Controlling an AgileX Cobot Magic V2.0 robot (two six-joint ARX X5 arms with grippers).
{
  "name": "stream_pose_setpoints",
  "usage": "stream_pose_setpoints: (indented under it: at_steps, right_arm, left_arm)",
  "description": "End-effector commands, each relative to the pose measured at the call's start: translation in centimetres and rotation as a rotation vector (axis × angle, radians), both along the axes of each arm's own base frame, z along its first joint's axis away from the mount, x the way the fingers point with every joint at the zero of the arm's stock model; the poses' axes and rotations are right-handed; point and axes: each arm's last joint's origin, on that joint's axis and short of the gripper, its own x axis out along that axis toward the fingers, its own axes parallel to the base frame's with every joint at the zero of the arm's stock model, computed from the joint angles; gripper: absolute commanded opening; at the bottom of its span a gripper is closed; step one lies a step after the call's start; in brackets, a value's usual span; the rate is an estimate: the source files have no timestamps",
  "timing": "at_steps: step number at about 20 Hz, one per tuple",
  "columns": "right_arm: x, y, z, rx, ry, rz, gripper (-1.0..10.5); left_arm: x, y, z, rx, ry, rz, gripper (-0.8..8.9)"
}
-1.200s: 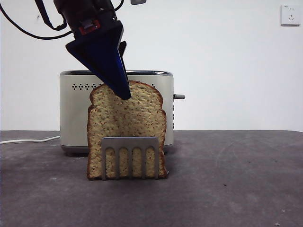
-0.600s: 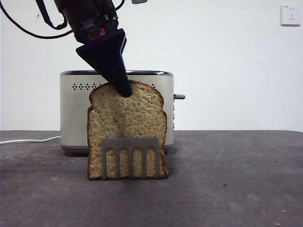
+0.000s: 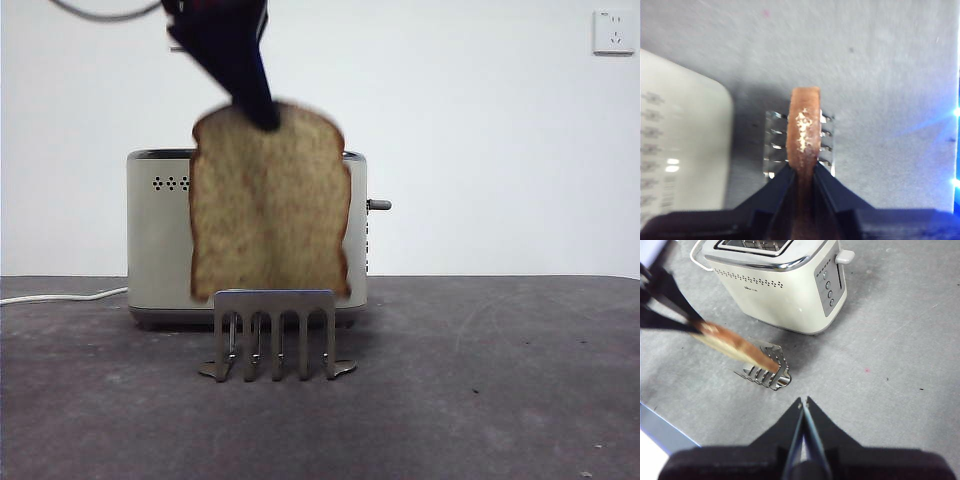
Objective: Pick up a slice of bread from the rack,put the bread on the toaster,press the button
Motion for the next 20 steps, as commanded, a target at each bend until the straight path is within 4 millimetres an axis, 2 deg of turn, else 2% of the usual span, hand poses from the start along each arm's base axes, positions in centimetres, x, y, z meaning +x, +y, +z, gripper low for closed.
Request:
stream_pose_setpoints:
  at_steps: [1,5,7,10,15,20]
  right_arm:
    - [0.0,0.0,0.0,-0.006,-0.008,0.006,-0.1]
    - [0.2,0.0,0.0,-0.006,-0.001,0.006,-0.1]
    - [0.3,0.1,-0.1,-0.007,0.004,0.007,-0.1]
    - [0.4,0.1,-0.2,-0.007,0.01,0.007,-0.1]
    - [0.5,0.1,-0.2,-0.007,0.014,0.007,-0.1]
    - [1.1,0.1,-0.5,-0.009,0.038,0.007,-0.1]
  left_arm:
    - [-0.2,0.1,3.3,-0.039,-0.069,-0.006,-0.09]
    - [-0.5,0.7,8.6,-0.065,-0.246,0.034,-0.09]
    - [-0.6,1.1,10.0,-0.038,-0.333,0.037,-0.09]
    - [0.0,1.7,10.4,0.044,-0.422,0.019,-0.09]
    - [1.9,3.2,11.0,0.031,-0.514,0.058,-0.09]
    - [3.6,4.7,10.5,0.003,-0.479,0.024,-0.09]
